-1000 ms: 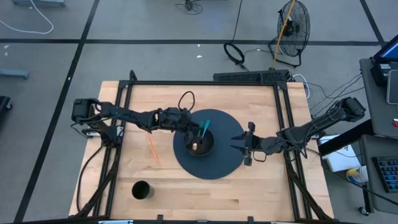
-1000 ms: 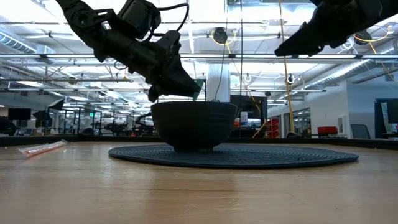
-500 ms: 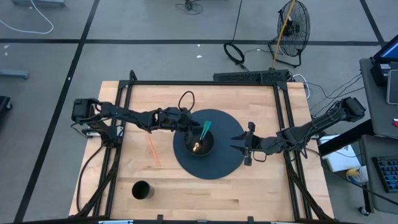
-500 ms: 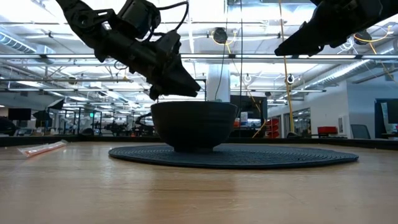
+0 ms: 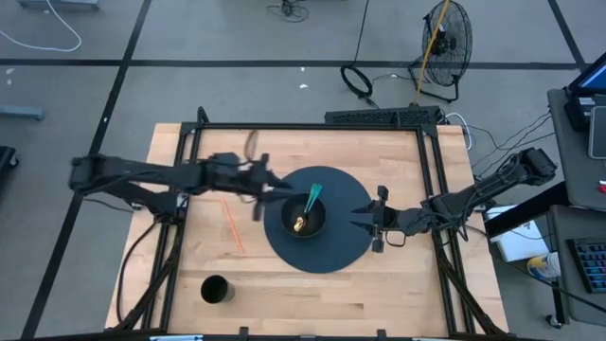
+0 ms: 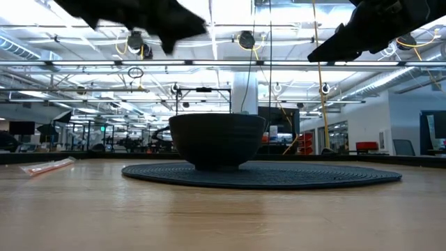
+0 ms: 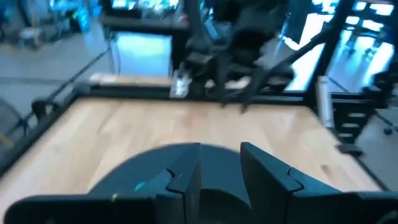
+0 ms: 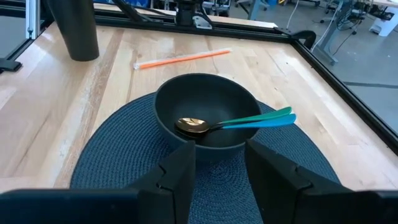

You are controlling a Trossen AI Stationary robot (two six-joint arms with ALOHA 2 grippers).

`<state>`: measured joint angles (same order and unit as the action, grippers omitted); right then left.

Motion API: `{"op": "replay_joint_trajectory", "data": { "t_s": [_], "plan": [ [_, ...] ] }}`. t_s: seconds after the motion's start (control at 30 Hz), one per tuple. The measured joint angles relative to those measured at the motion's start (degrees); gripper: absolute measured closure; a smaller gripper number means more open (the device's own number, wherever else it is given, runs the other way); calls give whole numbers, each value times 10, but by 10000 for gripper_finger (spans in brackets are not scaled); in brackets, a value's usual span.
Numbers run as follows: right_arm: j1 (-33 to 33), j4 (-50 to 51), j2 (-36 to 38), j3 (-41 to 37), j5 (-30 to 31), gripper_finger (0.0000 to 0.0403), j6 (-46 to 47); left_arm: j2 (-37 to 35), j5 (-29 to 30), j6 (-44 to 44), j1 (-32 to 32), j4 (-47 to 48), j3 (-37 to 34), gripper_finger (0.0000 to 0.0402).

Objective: Pick & Place Utensil
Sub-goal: Put the black cup to the right side of the black cup on the blue table placemat

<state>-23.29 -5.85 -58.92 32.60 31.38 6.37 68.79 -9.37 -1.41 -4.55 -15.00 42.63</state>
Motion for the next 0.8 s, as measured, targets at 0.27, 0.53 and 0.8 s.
{"op": "replay_joint_trajectory", "data": {
  "t_s": [0.27, 0.53, 0.8],
  "plan": [
    [0, -5, 0, 0, -1, 270, 18, -221, 100, 27, 98, 209, 0, 284],
    [1, -42, -5, 0, -35, 269, 9, -287, 239, -36, 241, 305, 0, 284],
    [0, -74, -25, 0, -92, 272, 0, -261, 268, -62, 353, 374, 0, 284]
  ]
}}
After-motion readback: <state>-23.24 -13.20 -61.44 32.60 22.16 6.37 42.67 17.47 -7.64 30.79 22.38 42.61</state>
